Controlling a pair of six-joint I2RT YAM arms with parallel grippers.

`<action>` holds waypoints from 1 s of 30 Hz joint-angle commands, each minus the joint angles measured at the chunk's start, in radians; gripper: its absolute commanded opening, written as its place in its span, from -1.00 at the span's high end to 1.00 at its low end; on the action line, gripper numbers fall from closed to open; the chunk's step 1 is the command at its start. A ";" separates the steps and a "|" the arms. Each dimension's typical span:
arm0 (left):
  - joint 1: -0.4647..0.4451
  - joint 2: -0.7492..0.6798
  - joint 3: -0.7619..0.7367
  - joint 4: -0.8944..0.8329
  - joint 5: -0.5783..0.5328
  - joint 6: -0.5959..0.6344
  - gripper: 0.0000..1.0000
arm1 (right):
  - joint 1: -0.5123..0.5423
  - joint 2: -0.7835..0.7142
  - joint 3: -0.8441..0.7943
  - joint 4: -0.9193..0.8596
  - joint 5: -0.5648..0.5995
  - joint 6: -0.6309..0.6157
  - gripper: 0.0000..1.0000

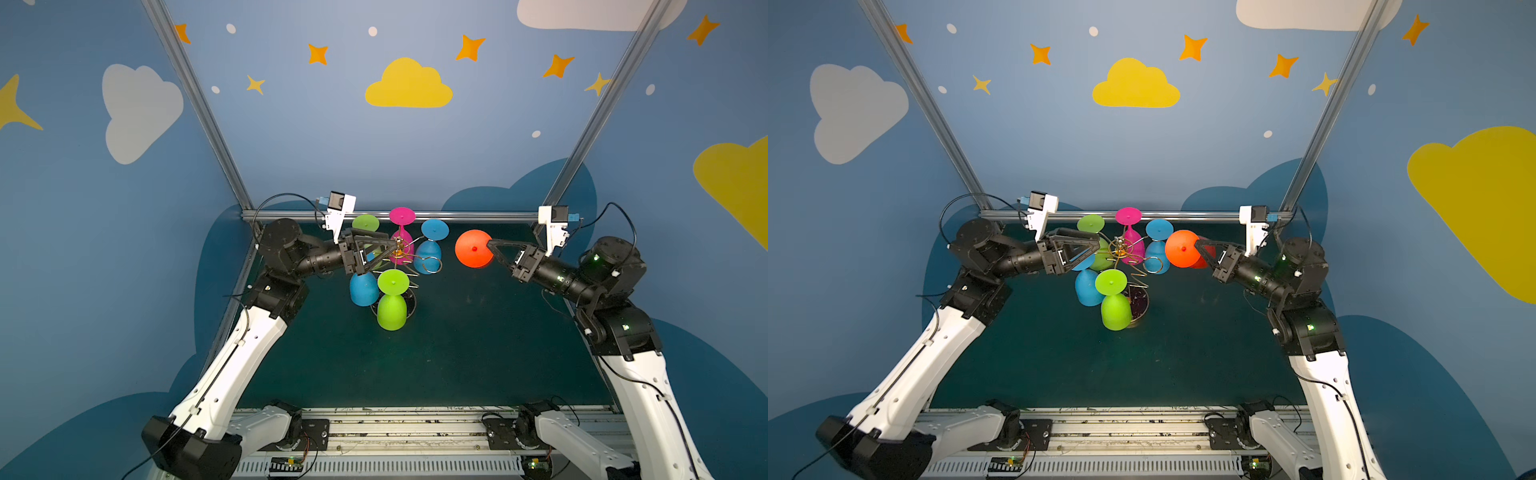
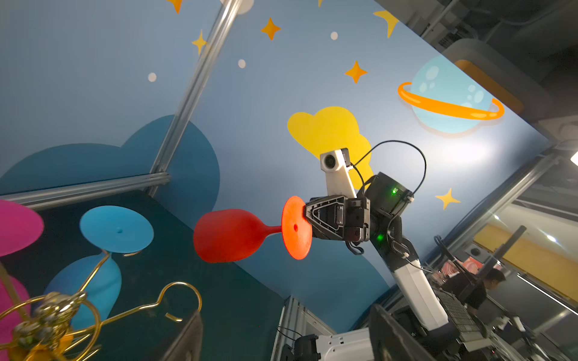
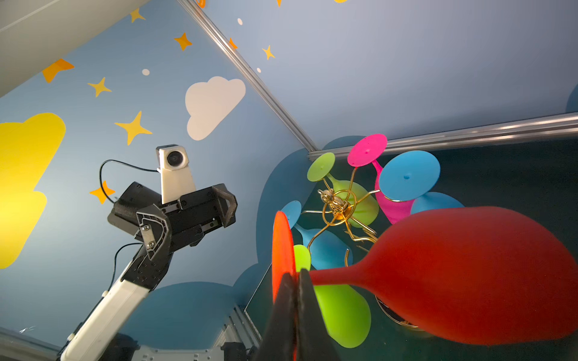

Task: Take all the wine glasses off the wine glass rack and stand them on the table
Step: 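Reach the left gripper to the red glass's foot while right holds it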

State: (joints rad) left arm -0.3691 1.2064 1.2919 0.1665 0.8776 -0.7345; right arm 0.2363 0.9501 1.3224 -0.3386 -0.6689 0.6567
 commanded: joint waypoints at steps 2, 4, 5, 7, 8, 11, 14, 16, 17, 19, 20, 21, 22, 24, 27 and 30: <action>-0.052 0.073 0.063 0.046 0.032 0.002 -0.64 | 0.017 0.012 0.042 0.063 -0.069 -0.020 1.00; -0.079 0.112 0.091 0.065 0.036 -0.009 -0.64 | 0.022 0.019 0.046 0.076 -0.076 -0.019 1.00; -0.092 0.128 0.104 0.070 0.042 -0.014 -0.64 | 0.026 0.022 0.047 0.078 -0.079 -0.019 1.00; -0.119 0.161 0.133 0.071 0.048 -0.015 -0.64 | 0.033 0.025 0.049 0.083 -0.082 -0.017 1.00; -0.130 0.172 0.144 0.070 0.051 -0.011 -0.64 | 0.038 0.026 0.048 0.089 -0.084 -0.017 1.00; -0.157 0.208 0.168 0.071 0.054 -0.009 -0.64 | 0.056 0.027 0.044 0.103 -0.089 -0.015 1.00; -0.174 0.241 0.187 0.095 0.058 -0.019 -0.64 | 0.070 0.033 0.039 0.114 -0.096 -0.014 1.00; -0.185 0.265 0.201 0.115 0.067 -0.033 -0.63 | 0.079 0.039 0.037 0.124 -0.102 -0.009 1.00; -0.189 0.276 0.209 0.125 0.072 -0.041 -0.62 | 0.082 0.044 0.036 0.131 -0.105 -0.004 1.00; -0.199 0.294 0.224 0.131 0.081 -0.050 -0.60 | 0.091 0.049 0.035 0.140 -0.109 0.002 1.00; -0.206 0.303 0.230 0.134 0.083 -0.053 -0.58 | 0.093 0.051 0.035 0.144 -0.108 0.002 1.00; -0.210 0.311 0.235 0.138 0.089 -0.057 -0.56 | 0.099 0.054 0.035 0.145 -0.105 0.001 1.00; -0.215 0.314 0.239 0.140 0.094 -0.061 -0.53 | 0.100 0.056 0.035 0.145 -0.103 0.000 1.00; -0.223 0.324 0.243 0.148 0.105 -0.071 -0.47 | 0.105 0.058 0.034 0.145 -0.100 0.000 1.00; -0.230 0.325 0.242 0.146 0.105 -0.075 -0.41 | 0.110 0.063 0.034 0.147 -0.091 -0.002 1.00; -0.234 0.323 0.239 0.145 0.104 -0.079 -0.35 | 0.118 0.074 0.034 0.150 -0.090 -0.002 1.00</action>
State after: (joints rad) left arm -0.5995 1.5322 1.5074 0.2802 0.9630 -0.8062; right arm 0.3450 1.0176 1.3426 -0.2287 -0.7597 0.6540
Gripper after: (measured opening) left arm 0.683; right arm 0.048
